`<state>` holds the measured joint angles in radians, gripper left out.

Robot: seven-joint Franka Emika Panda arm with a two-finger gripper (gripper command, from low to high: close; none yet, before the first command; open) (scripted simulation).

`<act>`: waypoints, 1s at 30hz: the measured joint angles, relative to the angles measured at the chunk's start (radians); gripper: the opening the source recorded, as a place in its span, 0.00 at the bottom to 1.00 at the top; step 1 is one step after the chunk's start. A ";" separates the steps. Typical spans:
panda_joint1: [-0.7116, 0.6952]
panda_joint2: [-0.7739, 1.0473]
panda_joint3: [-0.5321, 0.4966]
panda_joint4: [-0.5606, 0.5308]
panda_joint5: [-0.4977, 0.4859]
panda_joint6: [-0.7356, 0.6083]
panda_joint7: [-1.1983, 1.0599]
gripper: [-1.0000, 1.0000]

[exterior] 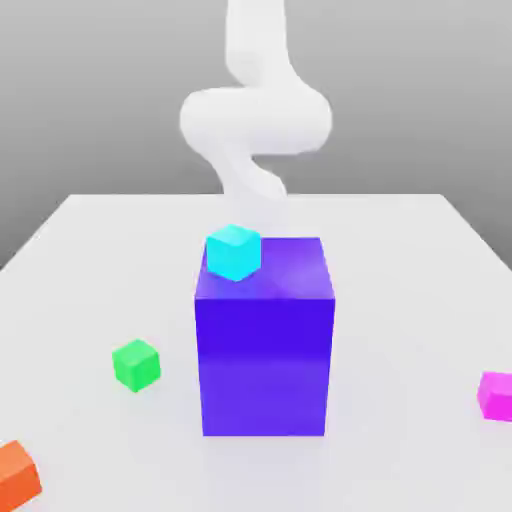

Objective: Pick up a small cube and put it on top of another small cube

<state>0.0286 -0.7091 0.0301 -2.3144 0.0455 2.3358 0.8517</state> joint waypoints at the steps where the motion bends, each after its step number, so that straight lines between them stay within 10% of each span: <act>1: 0.011 0.039 0.015 -0.006 0.019 0.015 0.023 0.50; 14: 0.125 0.505 0.282 -0.081 0.094 0.203 0.409 0.50; 21: 0.257 0.773 0.364 -0.124 -0.072 0.311 0.763 0.50; 30: 0.488 1.110 0.219 -0.121 -0.346 0.477 1.145 0.50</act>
<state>0.5170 0.4007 0.2491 -2.4352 -0.3009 2.8126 1.9965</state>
